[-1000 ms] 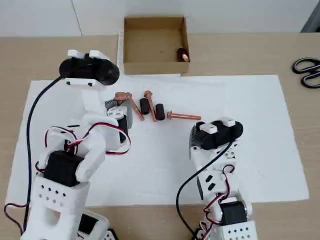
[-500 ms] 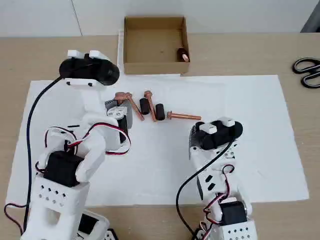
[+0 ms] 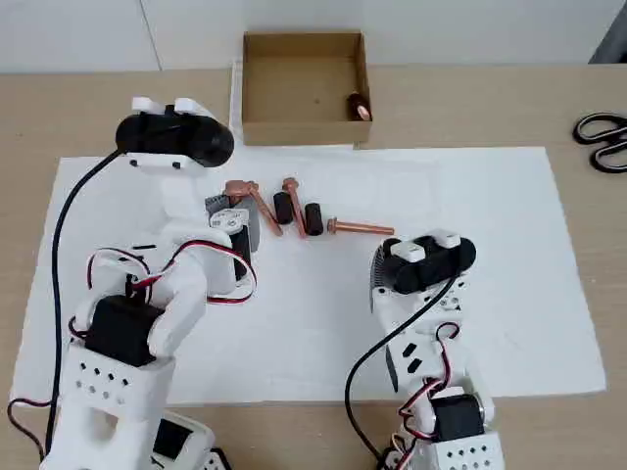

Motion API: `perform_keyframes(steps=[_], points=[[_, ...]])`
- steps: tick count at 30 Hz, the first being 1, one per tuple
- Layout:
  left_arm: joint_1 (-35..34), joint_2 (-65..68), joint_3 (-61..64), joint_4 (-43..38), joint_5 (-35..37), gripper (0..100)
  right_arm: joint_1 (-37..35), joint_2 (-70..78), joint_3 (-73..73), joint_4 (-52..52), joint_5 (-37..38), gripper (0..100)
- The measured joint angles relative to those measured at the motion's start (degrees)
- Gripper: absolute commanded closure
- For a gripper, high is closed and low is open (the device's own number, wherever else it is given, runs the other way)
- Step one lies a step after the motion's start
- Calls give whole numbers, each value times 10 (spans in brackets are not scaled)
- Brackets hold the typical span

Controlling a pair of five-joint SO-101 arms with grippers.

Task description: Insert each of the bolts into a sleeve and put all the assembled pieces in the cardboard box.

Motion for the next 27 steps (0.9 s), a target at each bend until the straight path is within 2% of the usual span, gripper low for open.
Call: perform_keyframes(steps=[7, 16, 27], points=[[0, 0, 22, -1, 0, 995, -39, 0, 0, 0, 0, 995], [0, 0, 22, -2, 0, 995, -44, 0, 0, 0, 0, 995], [34, 0, 49, -116, 10, 995, -45, 0, 0, 0, -2, 995]])
